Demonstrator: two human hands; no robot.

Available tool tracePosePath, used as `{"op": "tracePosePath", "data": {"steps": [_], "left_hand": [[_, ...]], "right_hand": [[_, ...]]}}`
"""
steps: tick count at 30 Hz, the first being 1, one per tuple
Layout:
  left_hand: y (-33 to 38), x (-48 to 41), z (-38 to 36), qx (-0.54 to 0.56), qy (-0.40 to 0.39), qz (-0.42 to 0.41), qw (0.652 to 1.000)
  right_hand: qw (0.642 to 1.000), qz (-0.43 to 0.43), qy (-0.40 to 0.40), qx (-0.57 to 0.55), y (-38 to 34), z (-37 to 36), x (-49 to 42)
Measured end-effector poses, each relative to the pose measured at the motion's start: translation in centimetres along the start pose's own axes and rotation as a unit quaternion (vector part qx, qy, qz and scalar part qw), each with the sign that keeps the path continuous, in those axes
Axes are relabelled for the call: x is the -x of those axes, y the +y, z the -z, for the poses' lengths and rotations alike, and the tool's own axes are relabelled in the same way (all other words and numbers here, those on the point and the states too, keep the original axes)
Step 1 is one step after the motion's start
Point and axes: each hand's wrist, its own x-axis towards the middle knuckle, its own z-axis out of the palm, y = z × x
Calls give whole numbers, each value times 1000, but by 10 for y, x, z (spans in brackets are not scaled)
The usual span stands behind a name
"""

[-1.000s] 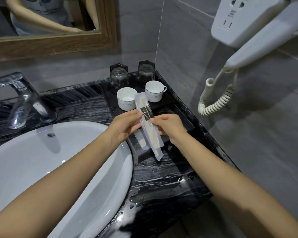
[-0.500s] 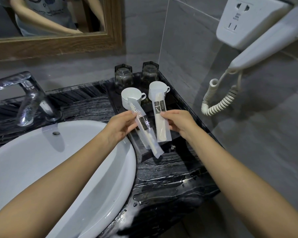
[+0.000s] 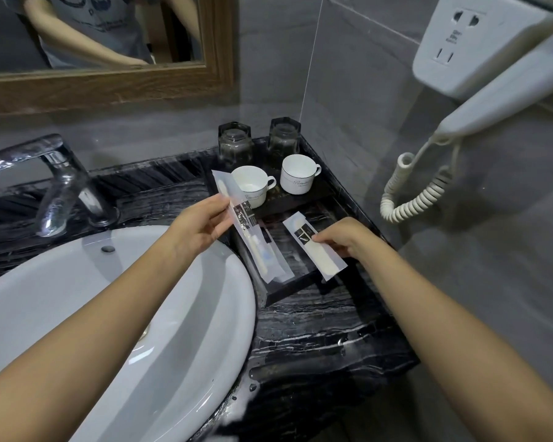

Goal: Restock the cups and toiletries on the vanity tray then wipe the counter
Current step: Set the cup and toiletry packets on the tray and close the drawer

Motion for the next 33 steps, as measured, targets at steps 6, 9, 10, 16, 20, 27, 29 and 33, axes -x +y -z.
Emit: {"op": "tracePosePath", "data": {"steps": [6,9,10,16,20,27,29,33], "left_hand": [[4,-2,7,7,9,-9,1000],[7,-3,11,17,22,-13,1000],[8,-3,12,19,23,-14,999],[9,-8,13,37,34,-19,999],[9,-8,10,49,37,-19,998],[10,-8,9,64,33,-24,997],[11,-8,10,66,35,-26,997],[12,-8,13,66,39,-26,997]], "right_hand": [[998,11,23,55,-14,-19,-18],[997,5,26,67,-16,-28,-24],[998,2,24,64,-16,-31,-26],[998,-2,22,58,-14,-44,-41],[994,9,51,93,-12,-49,-46],[991,33,87,91,-10,-50,-47],[992,31,88,83,-10,-53,-46],[993,25,82,77,-10,-59,-43]]}}
